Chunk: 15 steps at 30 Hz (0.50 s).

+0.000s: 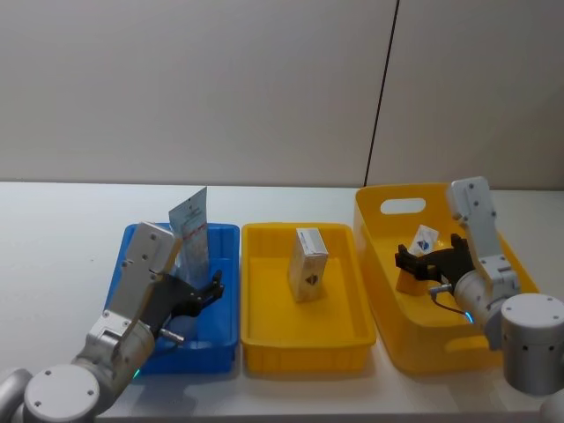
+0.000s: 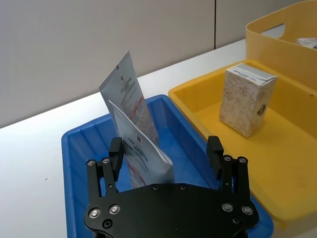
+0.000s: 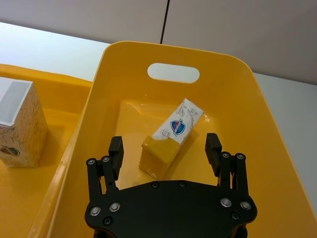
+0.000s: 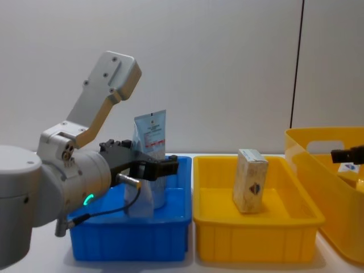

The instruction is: Bimanual collaborative sorting of washing and personal care products

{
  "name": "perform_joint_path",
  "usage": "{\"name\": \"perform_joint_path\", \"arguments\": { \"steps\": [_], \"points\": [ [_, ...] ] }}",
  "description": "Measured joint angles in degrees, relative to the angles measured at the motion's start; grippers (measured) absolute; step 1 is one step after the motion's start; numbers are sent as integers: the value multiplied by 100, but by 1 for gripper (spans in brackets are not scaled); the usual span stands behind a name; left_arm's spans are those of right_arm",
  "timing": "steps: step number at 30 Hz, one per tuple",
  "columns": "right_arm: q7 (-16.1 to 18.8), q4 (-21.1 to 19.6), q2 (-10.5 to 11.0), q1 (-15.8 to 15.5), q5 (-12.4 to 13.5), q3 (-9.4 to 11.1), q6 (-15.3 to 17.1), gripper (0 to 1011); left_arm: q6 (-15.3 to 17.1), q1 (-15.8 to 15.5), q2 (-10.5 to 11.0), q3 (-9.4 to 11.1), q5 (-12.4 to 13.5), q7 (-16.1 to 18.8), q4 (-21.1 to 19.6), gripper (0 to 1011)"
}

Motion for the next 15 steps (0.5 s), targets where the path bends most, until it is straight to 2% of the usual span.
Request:
{"name": "perform_joint_path", "arguments": {
  "steps": [7, 15],
  "points": [
    [0, 0, 0, 0, 0, 0, 0, 1003, -46, -131, -51, -14, 43, -38, 157, 989],
    [0, 0, 0, 0, 0, 0, 0, 1003, -76, -215, -85, -22, 72, -62, 264, 793]
  ]
}}
